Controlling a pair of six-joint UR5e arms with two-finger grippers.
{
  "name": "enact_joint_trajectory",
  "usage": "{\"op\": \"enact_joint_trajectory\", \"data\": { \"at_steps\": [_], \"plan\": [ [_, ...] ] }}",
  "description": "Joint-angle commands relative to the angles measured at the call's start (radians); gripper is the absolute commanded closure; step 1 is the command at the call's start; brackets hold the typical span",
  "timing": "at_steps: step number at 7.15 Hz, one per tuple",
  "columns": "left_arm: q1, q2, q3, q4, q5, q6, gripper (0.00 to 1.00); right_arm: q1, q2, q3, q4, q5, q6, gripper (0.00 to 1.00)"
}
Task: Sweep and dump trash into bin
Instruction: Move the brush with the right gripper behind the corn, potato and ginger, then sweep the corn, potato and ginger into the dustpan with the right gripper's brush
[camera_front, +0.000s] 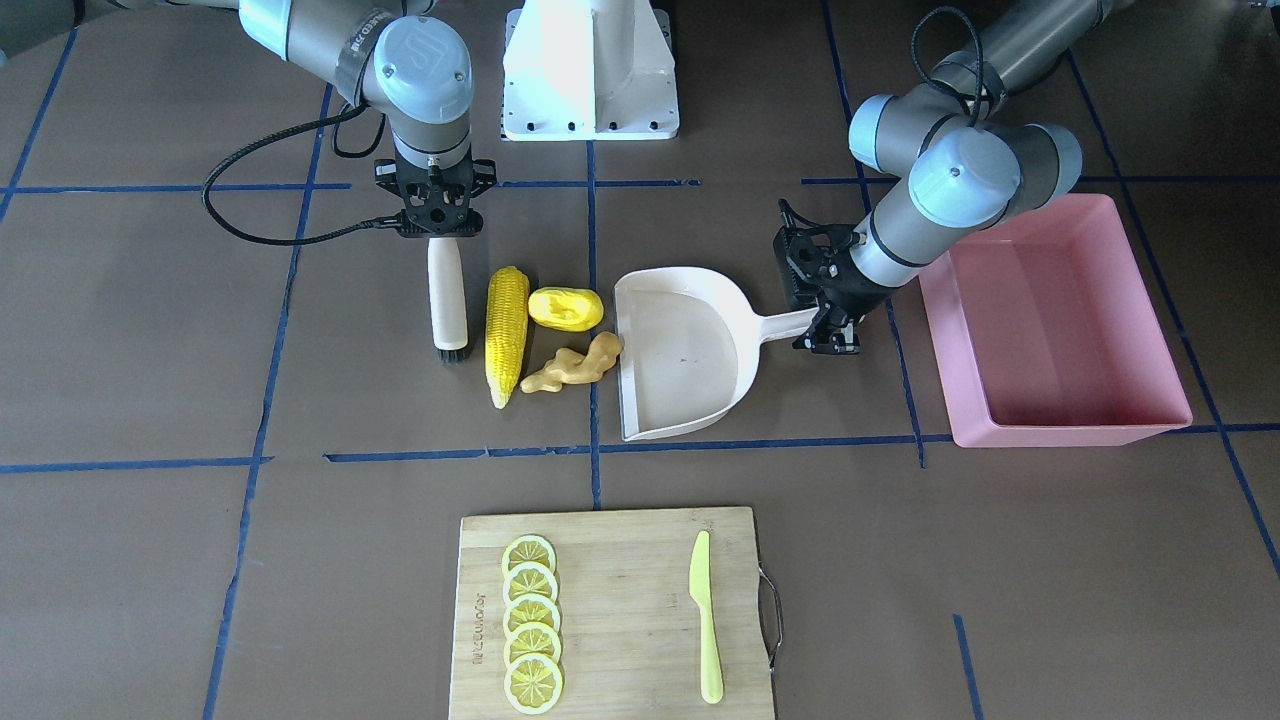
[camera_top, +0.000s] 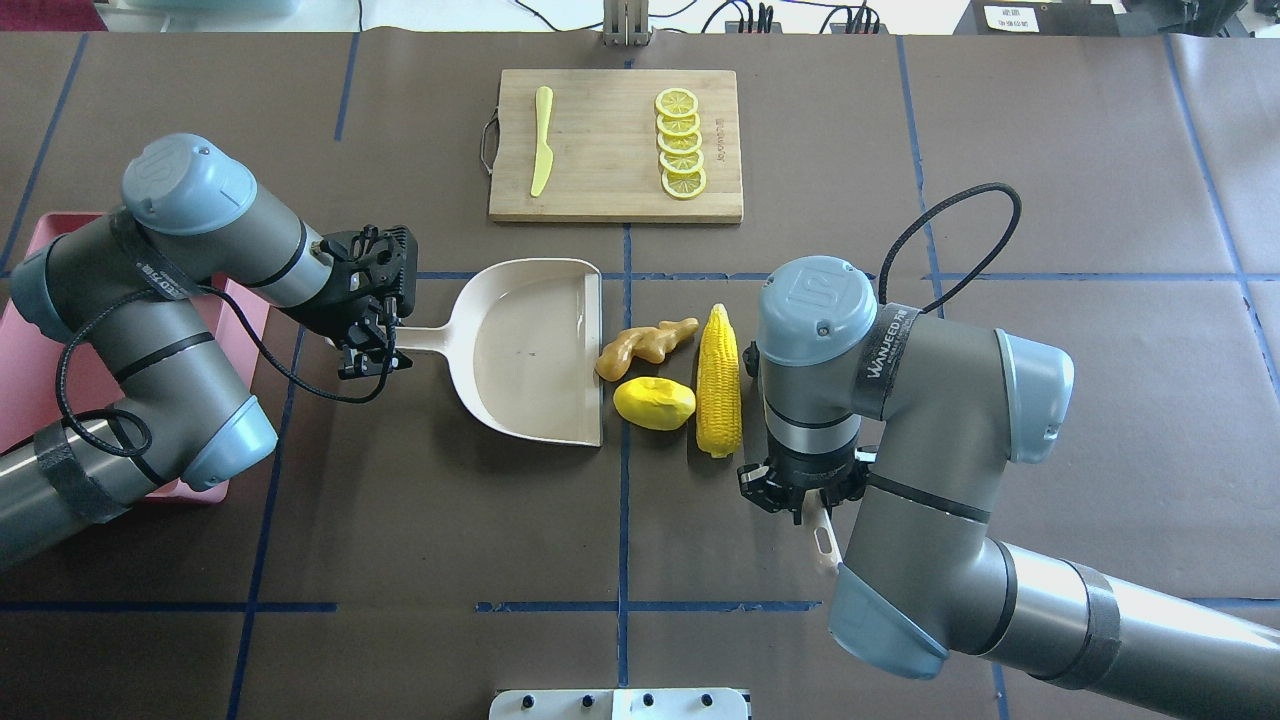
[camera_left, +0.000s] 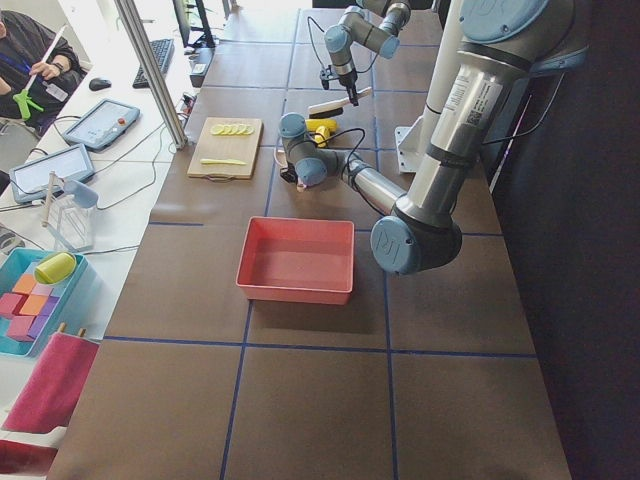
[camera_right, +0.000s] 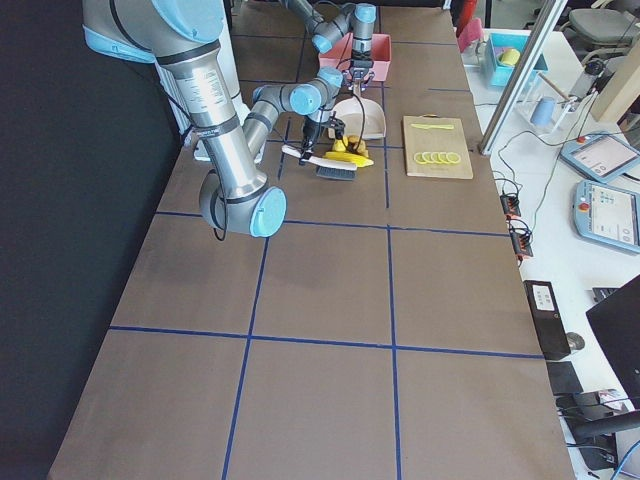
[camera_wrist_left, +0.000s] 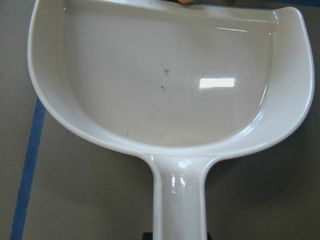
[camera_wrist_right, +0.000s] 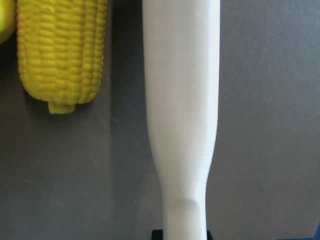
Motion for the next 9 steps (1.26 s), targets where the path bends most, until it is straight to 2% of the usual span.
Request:
{"op": "enact_joint_trajectory", "data": {
  "at_steps": [1,3,5,7,9],
  "plan": [
    [0.009,-0.007,0.000,0.020,0.004,0.000,1.00,-0.001,0.000,0.001,0.000,0.000,0.000,1.00],
    [0.011,-0.008,0.000,0.020,0.004,0.000,1.00,-0.003,0.006,-0.015,0.009,-0.001,0.002,1.00],
    [0.011,-0.011,0.000,0.020,0.004,0.000,1.00,-0.013,0.083,-0.138,0.069,-0.002,0.023,1.00],
    [0.011,-0.010,0.000,0.021,0.005,-0.002,1.00,-0.024,0.120,-0.165,0.087,-0.002,0.026,1.00],
    [0.015,-0.010,0.000,0.021,0.005,-0.002,1.00,-0.026,0.185,-0.235,0.090,-0.002,0.026,1.00]
  ]
}}
